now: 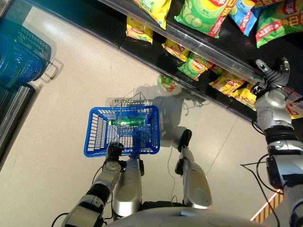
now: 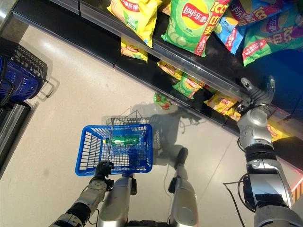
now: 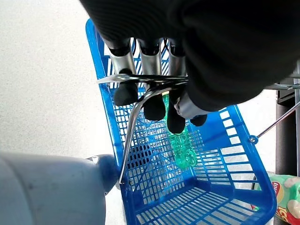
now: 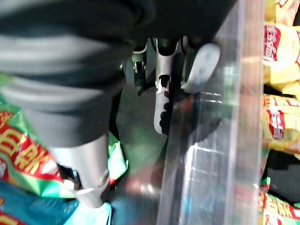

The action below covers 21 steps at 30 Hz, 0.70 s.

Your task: Pick up the snacks into the basket

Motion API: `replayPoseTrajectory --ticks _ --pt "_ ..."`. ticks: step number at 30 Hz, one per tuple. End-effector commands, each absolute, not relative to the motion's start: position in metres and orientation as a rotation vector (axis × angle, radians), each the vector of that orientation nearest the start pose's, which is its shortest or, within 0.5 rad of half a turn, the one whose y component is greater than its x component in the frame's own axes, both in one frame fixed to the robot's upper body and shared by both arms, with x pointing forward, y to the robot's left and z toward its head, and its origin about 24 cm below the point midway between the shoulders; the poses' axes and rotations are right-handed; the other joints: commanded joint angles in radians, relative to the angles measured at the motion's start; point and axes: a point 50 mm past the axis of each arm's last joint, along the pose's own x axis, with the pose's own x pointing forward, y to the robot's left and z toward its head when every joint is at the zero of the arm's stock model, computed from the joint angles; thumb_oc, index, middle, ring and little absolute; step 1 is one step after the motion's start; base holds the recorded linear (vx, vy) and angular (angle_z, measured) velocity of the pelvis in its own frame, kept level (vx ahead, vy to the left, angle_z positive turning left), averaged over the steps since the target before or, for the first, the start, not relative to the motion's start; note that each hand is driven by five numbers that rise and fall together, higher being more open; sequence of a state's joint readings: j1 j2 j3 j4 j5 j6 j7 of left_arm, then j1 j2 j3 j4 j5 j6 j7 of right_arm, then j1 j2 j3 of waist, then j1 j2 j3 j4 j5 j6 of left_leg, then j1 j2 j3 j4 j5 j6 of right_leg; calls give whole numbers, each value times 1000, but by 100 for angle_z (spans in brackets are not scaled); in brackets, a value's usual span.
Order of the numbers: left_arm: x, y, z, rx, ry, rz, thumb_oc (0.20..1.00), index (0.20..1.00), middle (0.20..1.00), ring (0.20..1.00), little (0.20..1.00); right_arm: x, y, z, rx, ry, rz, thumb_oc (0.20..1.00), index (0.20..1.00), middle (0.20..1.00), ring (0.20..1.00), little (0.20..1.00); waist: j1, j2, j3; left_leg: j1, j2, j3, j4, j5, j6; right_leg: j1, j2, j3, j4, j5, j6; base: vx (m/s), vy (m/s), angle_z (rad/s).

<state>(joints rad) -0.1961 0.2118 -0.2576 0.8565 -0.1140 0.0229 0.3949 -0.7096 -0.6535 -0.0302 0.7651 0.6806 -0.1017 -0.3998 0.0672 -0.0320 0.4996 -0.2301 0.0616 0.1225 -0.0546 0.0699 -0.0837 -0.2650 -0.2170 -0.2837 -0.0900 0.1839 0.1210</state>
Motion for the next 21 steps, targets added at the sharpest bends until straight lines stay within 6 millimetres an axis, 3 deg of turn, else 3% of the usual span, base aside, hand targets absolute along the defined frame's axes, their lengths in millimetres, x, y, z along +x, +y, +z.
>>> replayPoseTrajectory --ticks 1,10,21 --pt "201 189 -110 382 742 215 200 200 200 200 200 355 -340 204 168 -261 -667 1000 1000 1000 1000 1000 15 -20 4 -30 -9 6 -24 19 -4 -38 -105 38 73 46 121 0 0 0" --pt "201 193 -111 392 747 216 200 200 200 200 200 360 -339 258 85 -364 -656 1000 1000 1000 1000 1000 15 -31 6 -36 -8 1 -21 20 -5 -33 -101 31 71 44 123 27 -14 1" --pt "207 196 -105 414 710 214 200 200 200 200 200 361 -342 294 22 -395 -671 1000 1000 1000 1000 1000 43 -46 18 -79 -5 -35 -25 34 -11 -27 -92 -12 59 40 127 28 -26 10"
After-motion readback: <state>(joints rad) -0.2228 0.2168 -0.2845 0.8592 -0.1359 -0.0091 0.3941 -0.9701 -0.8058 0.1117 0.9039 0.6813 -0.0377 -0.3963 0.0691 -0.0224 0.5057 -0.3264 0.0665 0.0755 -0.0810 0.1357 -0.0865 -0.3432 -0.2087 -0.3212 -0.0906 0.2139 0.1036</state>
